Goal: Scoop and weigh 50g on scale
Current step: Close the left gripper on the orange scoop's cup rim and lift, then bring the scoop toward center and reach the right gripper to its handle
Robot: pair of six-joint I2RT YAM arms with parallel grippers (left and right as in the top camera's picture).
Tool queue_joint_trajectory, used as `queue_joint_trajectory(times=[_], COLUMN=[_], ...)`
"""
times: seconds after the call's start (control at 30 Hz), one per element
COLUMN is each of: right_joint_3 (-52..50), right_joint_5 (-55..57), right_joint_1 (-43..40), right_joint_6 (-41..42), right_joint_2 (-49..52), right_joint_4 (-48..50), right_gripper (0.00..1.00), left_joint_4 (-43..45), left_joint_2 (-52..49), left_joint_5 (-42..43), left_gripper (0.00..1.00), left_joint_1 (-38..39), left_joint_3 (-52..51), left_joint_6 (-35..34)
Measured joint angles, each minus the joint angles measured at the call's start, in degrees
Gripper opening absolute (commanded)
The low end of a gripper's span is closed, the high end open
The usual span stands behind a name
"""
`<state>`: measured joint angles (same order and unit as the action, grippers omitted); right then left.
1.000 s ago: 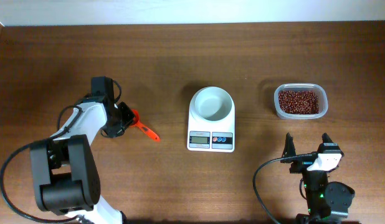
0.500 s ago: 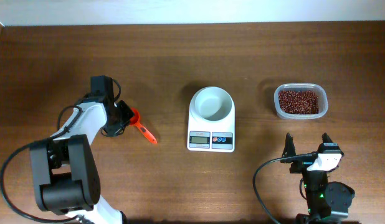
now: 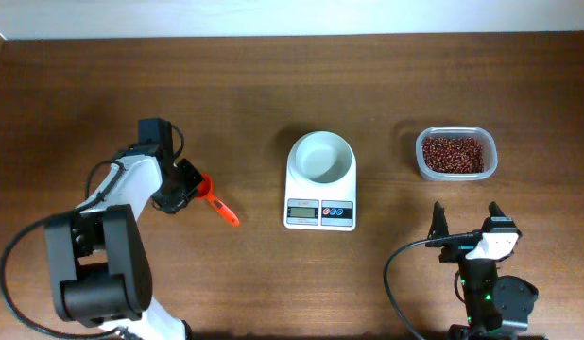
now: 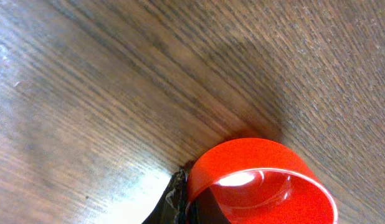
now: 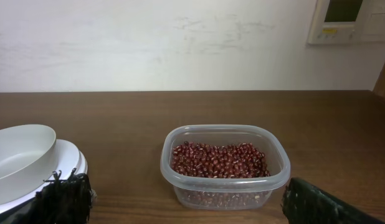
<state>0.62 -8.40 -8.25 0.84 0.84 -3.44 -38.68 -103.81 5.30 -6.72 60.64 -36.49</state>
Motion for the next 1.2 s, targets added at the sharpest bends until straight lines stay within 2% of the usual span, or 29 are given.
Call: queue_joint_trajectory(times=[0.13,0.2,0.3,0.37,0.67,0.93,1.03,1.2], right_joint_3=[0.00,0.00,0.00,0.00,0.00,0.00,0.00,0.00], right_joint_5=[0.00,0.00,0.00,0.00,0.00,0.00,0.00,0.00], right_joint_1=[0.00,0.00,0.00,0.00,0.00,0.00,0.00,0.00], right_joint_6=[0.02,0.02,0.02,0.00,0.00,0.02,-0.02,0.00], right_joint_2=[0.00,0.00,0.00,0.02,0.00,0.00,0.00,0.00], right_joint_4=[0.00,0.00,0.00,0.00,0.00,0.00,0.00,0.00], right_gripper=[0.99,0.99,0.99,0.99,0.99,0.99,0.99,0.99], left_joint_4=[-3.08,-6.86,-12.94,-16.00,-22.60,-22.84,-23.32,-24.57], left_joint_2=[8.15,13.29,15.32,15.37,15.43,15.69,20.13,35.56], left_joint_5=[-0.15,-1.75,-3.26,-1.81,0.72,1.38,1.55,1.55], left_gripper=[0.00,0.00,0.00,0.00,0.00,0.00,0.00,0.00], left_joint_1=[-0.04,-0.04,-0.04,-0.04,-0.04,-0.04,-0.04,-0.04], left_joint_3=[0.00,0.07,0.07,0.07,0.07,0.07,0.04,0.00], left_joint_6=[-3.96,-11.04,-19.34,-21.66,-19.63,-19.89,-18.45,-18.25])
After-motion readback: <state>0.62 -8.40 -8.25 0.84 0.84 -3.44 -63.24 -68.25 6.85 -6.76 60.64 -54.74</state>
